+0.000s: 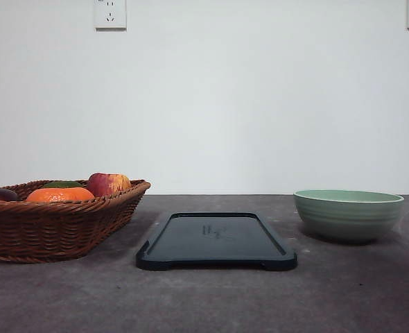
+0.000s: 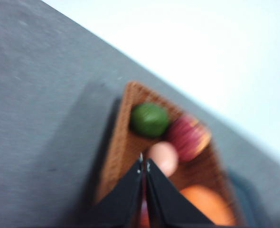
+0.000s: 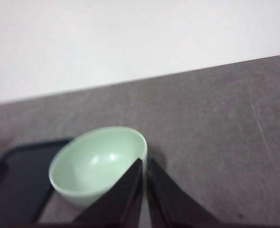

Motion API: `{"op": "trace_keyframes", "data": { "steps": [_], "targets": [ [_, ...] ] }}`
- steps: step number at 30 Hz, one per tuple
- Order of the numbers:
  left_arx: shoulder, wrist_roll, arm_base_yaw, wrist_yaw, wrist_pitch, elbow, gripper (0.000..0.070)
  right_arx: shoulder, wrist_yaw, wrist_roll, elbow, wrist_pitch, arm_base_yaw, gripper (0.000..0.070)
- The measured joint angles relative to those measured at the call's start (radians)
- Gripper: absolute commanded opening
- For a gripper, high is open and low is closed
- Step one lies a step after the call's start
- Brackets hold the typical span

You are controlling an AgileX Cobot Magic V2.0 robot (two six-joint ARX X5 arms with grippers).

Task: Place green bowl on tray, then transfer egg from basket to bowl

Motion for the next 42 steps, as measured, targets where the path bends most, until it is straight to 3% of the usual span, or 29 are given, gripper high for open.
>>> {"op": "trace_keyframes", "data": {
  "steps": [2,5,11,19,27,42],
  "targets": [
    [0.000,-0.086,0.000,0.015,0.060,0.000,0.0000,0.000,0.000,0.029,0.000,0.053,0.000,0.0007],
    [0.000,-0.115,0.000,0.008,0.187,0.000,0.0000,0.000,0.000,0.047,0.000,0.162,0.000,0.0007],
    [0.000,0.024,0.000,-0.016,0.365,0.001,0.0000,0.000,0.002,0.058,0.006,0.260,0.000,0.0006],
    [0.083,0.111,0.000,-0.016,0.113,0.180,0.0000,0.106,0.023,0.059,0.169,0.157,0.000,0.0006],
    [0.311,0.209,0.000,-0.012,-0.153,0.429,0.0000,0.337,-0.017,0.038,0.389,-0.066,0.000,0.0006],
    [0.754,0.360,-0.005,0.205,-0.399,0.704,0.0000,0.777,-0.185,-0.120,0.659,-0.444,0.000,0.0006]
  ]
}}
